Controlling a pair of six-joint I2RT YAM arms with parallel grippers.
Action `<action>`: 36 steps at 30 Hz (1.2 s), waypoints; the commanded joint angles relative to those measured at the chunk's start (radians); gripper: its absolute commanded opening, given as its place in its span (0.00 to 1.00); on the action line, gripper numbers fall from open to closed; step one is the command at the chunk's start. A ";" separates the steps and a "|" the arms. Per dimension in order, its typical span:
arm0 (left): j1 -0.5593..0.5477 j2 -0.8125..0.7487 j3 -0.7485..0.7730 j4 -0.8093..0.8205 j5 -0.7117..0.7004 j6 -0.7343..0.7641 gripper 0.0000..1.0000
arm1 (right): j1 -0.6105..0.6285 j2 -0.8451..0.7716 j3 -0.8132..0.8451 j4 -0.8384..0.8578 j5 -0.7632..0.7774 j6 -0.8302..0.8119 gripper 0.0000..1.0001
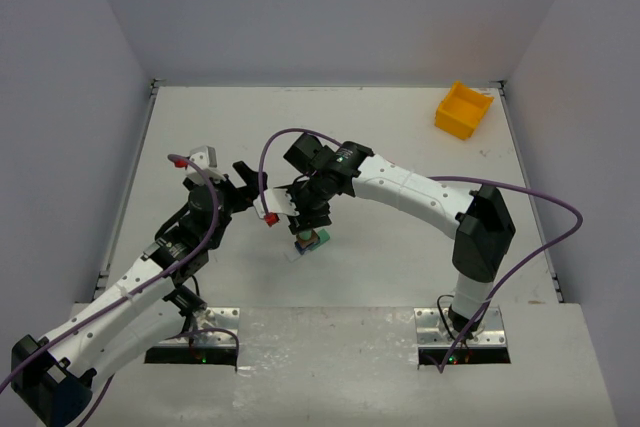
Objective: Build the wood block tower
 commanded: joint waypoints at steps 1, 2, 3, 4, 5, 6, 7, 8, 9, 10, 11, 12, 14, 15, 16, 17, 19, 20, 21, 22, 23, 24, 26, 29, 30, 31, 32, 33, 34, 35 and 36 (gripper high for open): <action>0.001 -0.006 0.012 0.042 0.012 0.007 1.00 | 0.008 -0.047 0.020 0.019 -0.007 0.005 0.59; 0.000 -0.006 0.012 0.042 0.012 0.007 1.00 | 0.008 -0.049 0.018 0.017 -0.010 0.002 0.59; 0.000 -0.006 0.011 0.042 0.012 0.007 1.00 | 0.008 -0.052 0.016 0.015 -0.013 0.000 0.59; 0.002 -0.006 0.011 0.042 0.012 0.007 1.00 | 0.008 -0.053 0.014 0.011 -0.015 -0.001 0.59; 0.000 -0.008 0.010 0.042 0.012 0.007 1.00 | 0.008 -0.056 0.012 0.008 -0.016 -0.004 0.59; 0.000 -0.007 0.009 0.043 0.012 0.007 1.00 | 0.008 -0.061 0.009 0.007 -0.019 -0.007 0.60; 0.000 -0.007 0.009 0.043 0.012 0.007 1.00 | 0.008 -0.067 0.005 0.006 -0.021 -0.011 0.60; 0.001 -0.005 0.009 0.043 0.013 0.007 1.00 | 0.008 -0.072 0.001 0.006 -0.022 -0.013 0.60; 0.002 -0.005 0.009 0.044 0.014 0.007 1.00 | 0.008 -0.077 -0.004 0.006 -0.023 -0.014 0.60; 0.002 -0.004 0.008 0.045 0.014 0.007 1.00 | 0.008 -0.081 -0.008 0.007 -0.025 -0.014 0.60; 0.002 -0.002 0.009 0.046 0.015 0.007 1.00 | 0.008 -0.085 -0.011 0.006 -0.030 -0.015 0.61; 0.002 -0.001 0.009 0.047 0.016 0.007 1.00 | 0.008 -0.091 -0.011 0.005 -0.033 -0.017 0.61; 0.000 0.003 0.011 0.048 0.017 0.007 1.00 | 0.008 -0.101 -0.014 0.001 -0.044 -0.018 0.62; 0.000 0.003 0.011 0.048 0.017 0.007 1.00 | 0.008 -0.105 -0.014 0.002 -0.045 -0.013 0.63; 0.000 0.003 0.011 0.048 0.017 0.008 1.00 | 0.008 -0.110 -0.014 0.003 -0.047 -0.008 0.64; 0.000 0.003 0.011 0.049 0.017 0.008 1.00 | 0.008 -0.121 -0.012 0.000 -0.047 -0.005 0.64; 0.000 0.000 0.011 0.050 0.017 0.009 1.00 | 0.008 -0.141 -0.020 0.018 -0.039 0.009 0.65; 0.000 -0.003 0.013 0.050 0.016 0.010 1.00 | 0.008 -0.161 -0.040 0.037 -0.031 0.011 0.66; 0.000 -0.006 0.014 0.050 0.015 0.010 1.00 | 0.008 -0.183 -0.062 0.057 -0.018 0.016 0.67; 0.000 -0.009 0.015 0.050 0.016 0.011 1.00 | 0.008 -0.209 -0.081 0.083 0.002 0.030 0.67; 0.001 -0.011 0.016 0.049 0.017 0.011 1.00 | 0.007 -0.241 -0.094 0.113 0.025 0.042 0.68; 0.002 -0.014 0.016 0.048 0.017 0.011 1.00 | 0.006 -0.269 -0.106 0.141 0.046 0.055 0.68; 0.002 -0.025 0.016 0.046 0.012 0.011 1.00 | 0.006 -0.325 -0.151 0.202 0.104 0.092 0.69; 0.002 -0.031 0.017 0.046 0.012 0.011 1.00 | -0.009 -0.405 -0.205 0.293 0.198 0.153 0.70; 0.000 -0.032 0.017 0.048 0.016 0.011 1.00 | -0.026 -0.424 -0.222 0.316 0.220 0.169 0.73; 0.002 -0.033 0.018 0.048 0.019 0.011 1.00 | -0.037 -0.444 -0.238 0.343 0.243 0.181 0.74; 0.000 -0.034 0.021 0.051 0.018 0.011 1.00 | -0.067 -0.479 -0.265 0.394 0.272 0.215 0.77; 0.000 -0.034 0.023 0.052 0.018 0.011 1.00 | -0.088 -0.498 -0.278 0.419 0.282 0.239 0.79; 0.002 -0.034 0.026 0.053 0.019 0.011 1.00 | -0.110 -0.512 -0.285 0.442 0.293 0.262 0.84; 0.001 -0.033 0.034 0.053 0.021 0.012 1.00 | -0.154 -0.529 -0.292 0.468 0.315 0.311 0.88; 0.000 -0.033 0.041 0.053 0.021 0.014 1.00 | -0.183 -0.540 -0.297 0.486 0.328 0.349 0.92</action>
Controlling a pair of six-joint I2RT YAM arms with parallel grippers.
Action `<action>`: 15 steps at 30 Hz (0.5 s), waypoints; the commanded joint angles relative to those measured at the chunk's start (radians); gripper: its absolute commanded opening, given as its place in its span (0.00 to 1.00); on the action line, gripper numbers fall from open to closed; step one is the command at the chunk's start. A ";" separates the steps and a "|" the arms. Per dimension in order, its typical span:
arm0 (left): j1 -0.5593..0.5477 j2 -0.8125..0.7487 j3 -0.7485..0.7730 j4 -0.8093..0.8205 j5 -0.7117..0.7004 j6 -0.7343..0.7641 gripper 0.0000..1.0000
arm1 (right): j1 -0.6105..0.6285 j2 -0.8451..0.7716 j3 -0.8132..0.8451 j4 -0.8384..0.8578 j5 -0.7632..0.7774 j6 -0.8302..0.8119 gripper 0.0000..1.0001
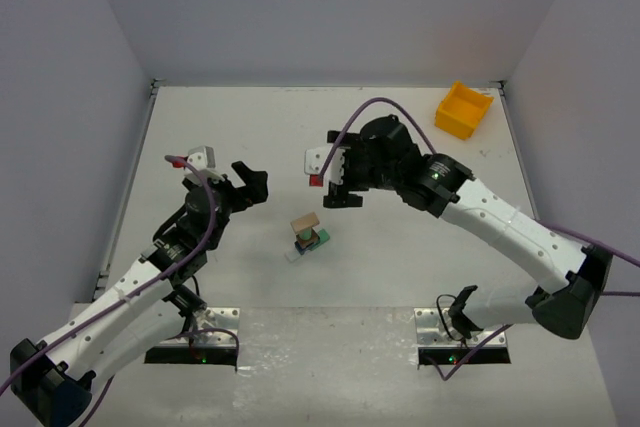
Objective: Build the wood block tower
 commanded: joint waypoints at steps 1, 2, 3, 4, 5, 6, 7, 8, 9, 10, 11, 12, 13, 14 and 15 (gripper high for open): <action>0.000 -0.012 0.050 0.047 0.004 0.014 1.00 | -0.141 -0.061 -0.033 0.205 0.121 0.214 0.97; 0.000 -0.011 0.057 0.049 -0.004 0.015 1.00 | -0.171 -0.068 -0.039 0.224 0.124 0.266 0.99; 0.000 -0.010 0.065 0.052 -0.017 0.017 1.00 | -0.197 -0.074 -0.045 0.244 0.130 0.302 0.99; 0.000 -0.009 0.074 0.055 -0.033 0.018 1.00 | -0.222 -0.078 -0.052 0.269 0.147 0.328 0.99; 0.000 -0.006 0.082 0.058 -0.042 0.017 1.00 | -0.234 -0.076 -0.057 0.287 0.180 0.366 0.99; 0.000 -0.003 0.089 0.064 -0.050 0.017 1.00 | -0.244 -0.072 -0.059 0.306 0.225 0.413 0.99; 0.000 0.000 0.099 0.065 -0.057 0.017 1.00 | -0.252 -0.063 -0.055 0.325 0.276 0.429 0.99; 0.000 0.007 0.112 0.070 -0.073 0.020 1.00 | -0.269 -0.042 -0.041 0.336 0.329 0.497 0.99; 0.000 0.015 0.121 0.070 -0.084 0.021 1.00 | -0.285 -0.024 -0.028 0.335 0.419 0.565 0.99; 0.000 0.021 0.127 0.107 -0.092 0.024 1.00 | -0.300 -0.009 -0.019 0.334 0.473 0.670 0.99; 0.000 0.032 0.136 0.119 -0.093 0.029 1.00 | -0.322 0.010 -0.012 0.327 0.523 0.745 0.99; 0.000 0.043 0.147 0.125 -0.093 0.035 1.00 | -0.346 0.030 -0.006 0.319 0.574 0.812 0.99; 0.000 0.049 0.154 0.134 -0.090 0.051 1.00 | -0.364 0.040 -0.002 0.279 0.593 0.904 0.99; 0.000 0.058 0.165 0.139 -0.089 0.058 1.00 | -0.405 0.058 0.009 0.237 0.576 0.980 0.99; 0.000 0.069 0.176 0.143 -0.090 0.064 1.00 | -0.450 0.078 0.020 0.195 0.550 1.054 0.99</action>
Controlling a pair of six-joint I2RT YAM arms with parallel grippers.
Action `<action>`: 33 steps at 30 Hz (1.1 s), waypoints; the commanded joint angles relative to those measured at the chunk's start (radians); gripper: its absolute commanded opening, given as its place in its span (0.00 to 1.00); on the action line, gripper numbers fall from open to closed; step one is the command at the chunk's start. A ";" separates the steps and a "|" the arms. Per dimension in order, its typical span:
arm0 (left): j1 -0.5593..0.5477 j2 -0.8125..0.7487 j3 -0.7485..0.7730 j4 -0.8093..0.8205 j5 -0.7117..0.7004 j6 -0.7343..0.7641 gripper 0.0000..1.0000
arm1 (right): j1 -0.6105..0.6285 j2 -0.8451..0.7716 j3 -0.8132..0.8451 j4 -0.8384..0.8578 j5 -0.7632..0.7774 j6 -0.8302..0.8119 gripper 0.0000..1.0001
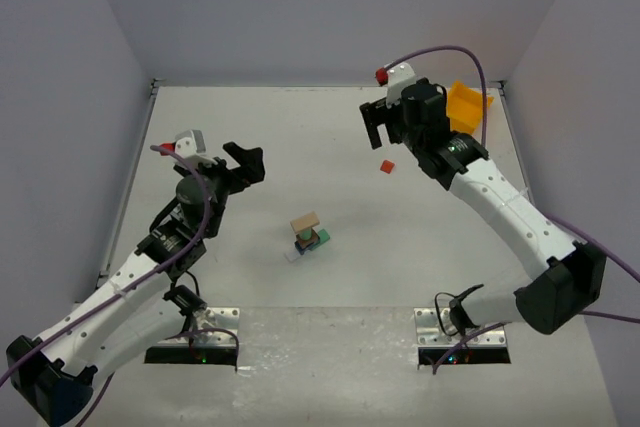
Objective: Build the wood block tower
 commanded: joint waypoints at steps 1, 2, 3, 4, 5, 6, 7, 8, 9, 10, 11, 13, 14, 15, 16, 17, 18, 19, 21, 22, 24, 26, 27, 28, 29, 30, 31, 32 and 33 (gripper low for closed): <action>0.002 0.035 0.072 0.087 -0.027 0.051 1.00 | -0.155 0.086 0.063 -0.110 0.099 0.478 0.99; 0.002 0.039 0.076 0.091 -0.034 0.056 1.00 | -0.183 0.110 0.063 -0.140 0.070 0.545 0.99; 0.002 0.043 0.080 0.093 -0.040 0.060 1.00 | -0.209 0.133 0.062 -0.164 0.039 0.601 0.99; 0.001 0.043 0.080 0.097 -0.042 0.065 1.00 | -0.222 0.163 0.059 -0.189 0.025 0.664 0.99; 0.002 0.041 0.078 0.098 -0.043 0.068 1.00 | -0.234 0.180 0.053 -0.198 0.009 0.692 0.99; 0.002 0.039 0.074 0.102 -0.042 0.072 1.00 | -0.239 0.204 0.047 -0.203 0.002 0.720 0.99; 0.002 0.035 0.068 0.107 -0.029 0.078 1.00 | -0.241 0.227 0.043 -0.205 -0.005 0.744 0.99; 0.002 0.031 0.062 0.112 -0.015 0.086 1.00 | -0.241 0.245 0.041 -0.205 -0.010 0.758 0.99; 0.001 0.026 0.049 0.123 -0.003 0.095 1.00 | -0.241 0.265 0.041 -0.207 -0.013 0.775 0.99; 0.002 0.021 0.033 0.138 0.018 0.103 1.00 | -0.242 0.296 0.049 -0.215 -0.014 0.796 0.99; 0.001 0.016 0.020 0.147 0.029 0.109 1.00 | -0.242 0.339 0.064 -0.226 -0.014 0.814 0.99; 0.002 0.013 0.001 0.156 0.028 0.113 1.00 | -0.244 0.400 0.093 -0.252 -0.008 0.849 0.99; 0.002 0.015 -0.003 0.157 0.017 0.115 1.00 | -0.244 0.420 0.103 -0.259 0.002 0.873 0.99; 0.002 0.016 -0.007 0.158 0.011 0.114 1.00 | -0.244 0.441 0.115 -0.264 0.010 0.888 0.99; 0.002 0.019 -0.009 0.162 0.009 0.116 1.00 | -0.242 0.473 0.121 -0.272 0.028 0.916 0.99; 0.002 0.020 -0.009 0.162 0.014 0.117 1.00 | -0.244 0.492 0.132 -0.281 0.028 0.917 0.99; 0.002 0.025 -0.006 0.166 0.027 0.123 1.00 | -0.244 0.523 0.150 -0.292 0.033 0.932 0.99; 0.002 0.025 -0.007 0.169 0.037 0.126 1.00 | -0.243 0.544 0.161 -0.297 0.033 0.941 0.99; 0.002 0.028 -0.010 0.179 0.053 0.133 1.00 | -0.244 0.572 0.186 -0.294 0.038 0.959 0.99; 0.001 0.028 -0.010 0.183 0.060 0.136 1.00 | -0.242 0.584 0.193 -0.291 0.039 0.960 0.99; 0.001 0.034 -0.013 0.192 0.064 0.139 1.00 | -0.242 0.635 0.223 -0.290 0.037 0.954 0.97; 0.002 0.040 -0.015 0.198 0.059 0.138 1.00 | -0.242 0.667 0.254 -0.296 0.034 0.945 0.93; 0.002 0.043 -0.017 0.207 0.058 0.139 1.00 | -0.242 0.685 0.263 -0.297 0.035 0.937 0.92; 0.002 0.047 -0.019 0.211 0.058 0.141 1.00 | -0.242 0.689 0.272 -0.294 0.035 0.934 0.90; 0.002 0.054 -0.018 0.214 0.060 0.142 1.00 | -0.242 0.707 0.278 -0.282 0.036 0.920 0.87; 0.002 0.059 -0.016 0.215 0.061 0.143 1.00 | -0.242 0.715 0.281 -0.276 0.038 0.916 0.85; 0.002 0.063 -0.015 0.215 0.062 0.144 1.00 | -0.243 0.721 0.283 -0.272 0.039 0.913 0.83; 0.002 0.067 -0.013 0.215 0.062 0.144 1.00 | -0.244 0.726 0.286 -0.269 0.040 0.910 0.81; 0.002 0.069 -0.012 0.215 0.059 0.146 1.00 | -0.242 0.734 0.287 -0.266 0.044 0.910 0.79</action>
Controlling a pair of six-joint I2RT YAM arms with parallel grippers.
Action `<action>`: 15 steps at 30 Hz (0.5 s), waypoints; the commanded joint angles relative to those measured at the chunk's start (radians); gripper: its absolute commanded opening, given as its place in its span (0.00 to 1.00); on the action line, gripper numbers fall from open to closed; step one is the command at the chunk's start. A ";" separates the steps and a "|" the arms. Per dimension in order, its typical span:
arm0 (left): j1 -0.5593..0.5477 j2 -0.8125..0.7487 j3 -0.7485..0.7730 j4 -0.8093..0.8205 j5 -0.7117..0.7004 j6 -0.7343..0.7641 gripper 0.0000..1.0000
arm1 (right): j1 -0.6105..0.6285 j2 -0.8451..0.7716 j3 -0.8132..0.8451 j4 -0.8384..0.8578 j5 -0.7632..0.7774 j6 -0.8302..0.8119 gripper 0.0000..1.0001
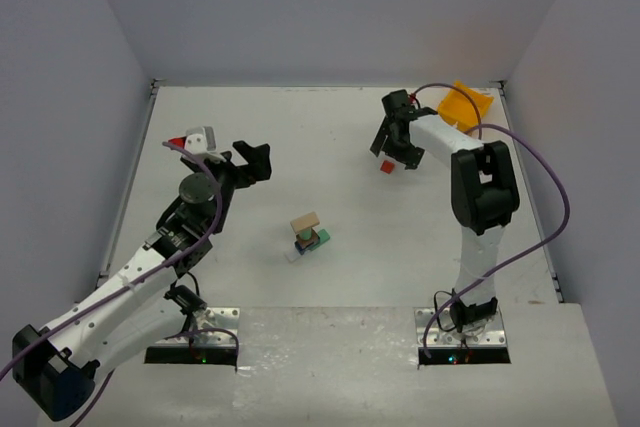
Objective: Build the wood block tower
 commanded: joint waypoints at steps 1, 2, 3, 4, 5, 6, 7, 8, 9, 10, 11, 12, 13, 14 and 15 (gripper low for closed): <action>0.002 0.011 0.002 0.057 0.010 0.018 1.00 | 0.001 0.024 0.048 0.017 0.041 0.000 0.76; 0.001 0.011 0.001 0.058 0.009 0.020 1.00 | 0.000 0.031 0.053 0.017 0.045 0.000 0.74; 0.001 0.011 0.000 0.060 0.008 0.020 1.00 | 0.001 0.034 0.056 0.016 0.048 -0.002 0.71; 0.002 0.011 0.000 0.060 0.007 0.020 1.00 | 0.001 0.035 0.058 0.014 0.048 -0.001 0.70; 0.002 0.012 0.000 0.061 0.007 0.020 1.00 | 0.001 0.041 0.062 0.014 0.050 -0.001 0.69; 0.002 0.013 0.000 0.062 0.007 0.020 1.00 | 0.001 0.046 0.063 0.014 0.052 -0.002 0.67; 0.001 0.013 -0.001 0.064 0.007 0.021 1.00 | 0.001 0.048 0.064 0.015 0.052 -0.002 0.65; 0.000 0.014 -0.001 0.066 0.007 0.021 1.00 | 0.001 0.051 0.065 0.018 0.052 -0.003 0.63; 0.001 0.014 -0.002 0.066 0.008 0.021 1.00 | 0.001 0.053 0.066 0.019 0.051 -0.003 0.60; 0.002 0.015 -0.001 0.066 0.012 0.022 1.00 | 0.000 0.055 0.066 0.024 0.049 -0.004 0.58; 0.001 0.016 -0.001 0.066 0.014 0.021 1.00 | 0.000 0.058 0.067 0.026 0.047 -0.005 0.57; 0.000 0.017 0.000 0.067 0.015 0.021 1.00 | 0.001 0.061 0.069 0.026 0.045 -0.007 0.57; 0.001 0.018 -0.001 0.068 0.016 0.022 1.00 | 0.001 0.063 0.070 0.027 0.043 -0.009 0.55; 0.002 0.018 -0.001 0.068 0.016 0.022 1.00 | 0.001 0.066 0.071 0.030 0.040 -0.009 0.53; 0.002 0.019 0.000 0.068 0.016 0.022 1.00 | 0.001 0.070 0.071 0.034 0.038 -0.008 0.53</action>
